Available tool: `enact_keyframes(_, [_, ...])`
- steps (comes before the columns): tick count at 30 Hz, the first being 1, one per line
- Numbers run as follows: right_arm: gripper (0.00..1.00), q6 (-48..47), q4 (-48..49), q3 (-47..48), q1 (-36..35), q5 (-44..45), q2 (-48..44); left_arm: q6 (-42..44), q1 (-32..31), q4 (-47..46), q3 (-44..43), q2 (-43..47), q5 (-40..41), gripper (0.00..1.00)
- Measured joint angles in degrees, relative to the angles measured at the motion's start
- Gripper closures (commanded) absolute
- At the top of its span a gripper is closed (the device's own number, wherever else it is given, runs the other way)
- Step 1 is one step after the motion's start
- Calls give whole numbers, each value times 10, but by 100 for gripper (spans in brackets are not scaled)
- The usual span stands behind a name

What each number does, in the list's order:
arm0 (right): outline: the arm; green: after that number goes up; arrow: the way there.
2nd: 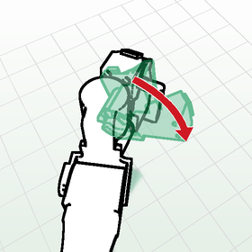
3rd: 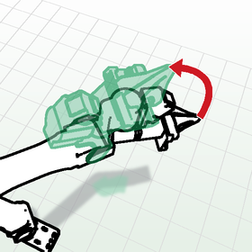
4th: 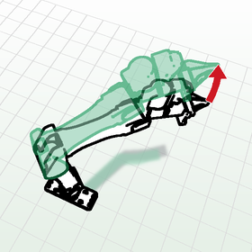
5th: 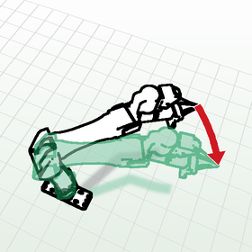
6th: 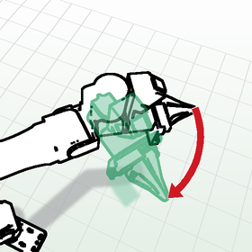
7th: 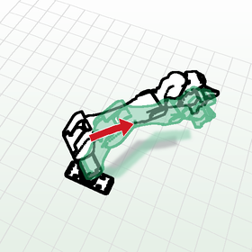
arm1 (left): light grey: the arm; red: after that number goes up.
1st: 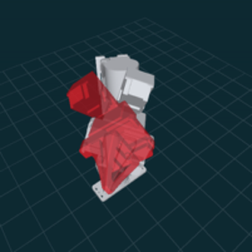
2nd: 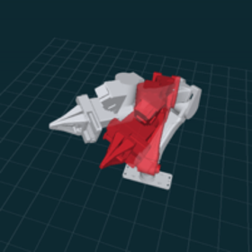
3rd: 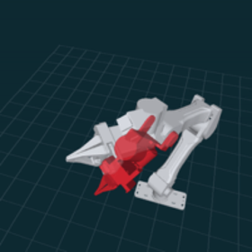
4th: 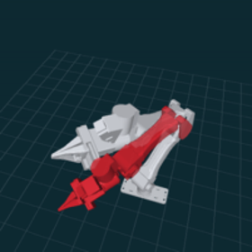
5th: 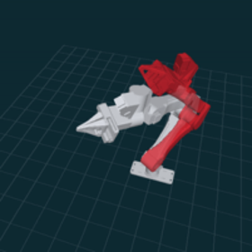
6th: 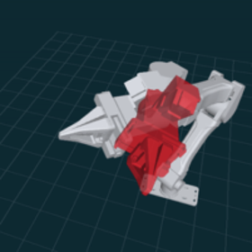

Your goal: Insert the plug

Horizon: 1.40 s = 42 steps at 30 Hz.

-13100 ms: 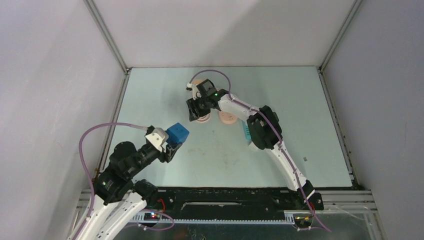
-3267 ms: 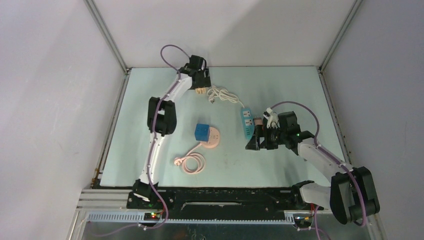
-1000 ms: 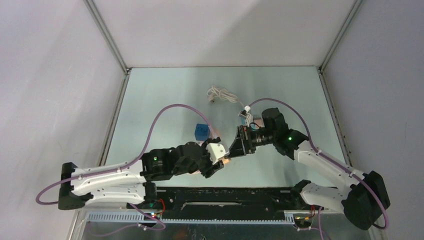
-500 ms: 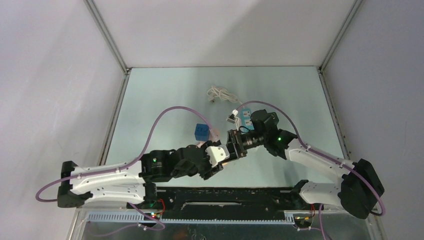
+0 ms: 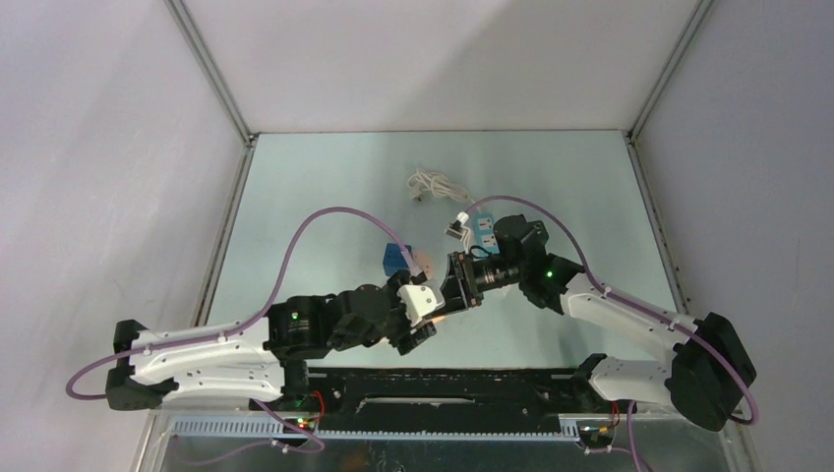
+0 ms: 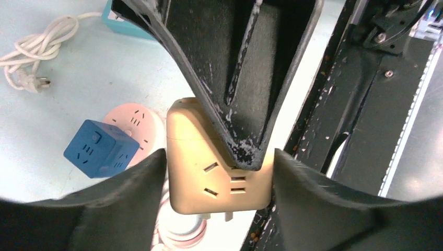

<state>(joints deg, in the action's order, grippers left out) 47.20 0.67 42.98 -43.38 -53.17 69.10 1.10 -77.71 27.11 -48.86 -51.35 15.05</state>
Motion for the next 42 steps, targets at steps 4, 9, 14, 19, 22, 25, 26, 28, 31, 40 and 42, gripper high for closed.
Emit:
enact_keyframes(4, [100, -27, -24, 0, 11, 11, -6, -1, 0, -24, 3, 2, 15, 0])
enact_keyframes(9, [100, -100, -127, 0, 60, 79, -43, -27, 4, -84, 31, 8, 26, 0])
enact_keyframes(14, [100, -183, -256, 1, 93, 211, -112, -68, 54, -143, 55, -9, -14, 0])
enact_keyframes(19, [100, -235, -346, 5, 94, 340, -169, -130, 161, -195, 68, -23, -98, 0])
enact_keyframes(22, [100, -259, -369, 6, 93, 389, -186, -179, 250, -214, 73, -21, -155, 0])
enact_keyframes(25, [100, -293, -374, 6, 92, 412, -192, -225, 335, -214, 77, -8, -197, 0])
enact_keyframes(26, [100, -304, -373, 6, 91, 416, -192, -240, 365, -209, 77, 0, -210, 0])
enact_keyframes(28, [100, -326, -370, 7, 91, 416, -192, -270, 431, -195, 79, 23, -242, 0])
enact_keyframes(31, [100, -353, -352, 7, 90, 408, -190, -305, 542, -167, 84, 64, -270, 0])
enact_keyframes(40, [100, -431, -273, 26, 89, 333, -110, -328, 756, -61, 136, 139, -340, 0])
enact_keyframes(42, [100, -453, -271, 47, 85, 324, -78, -318, 762, -35, 136, 138, -341, 0])
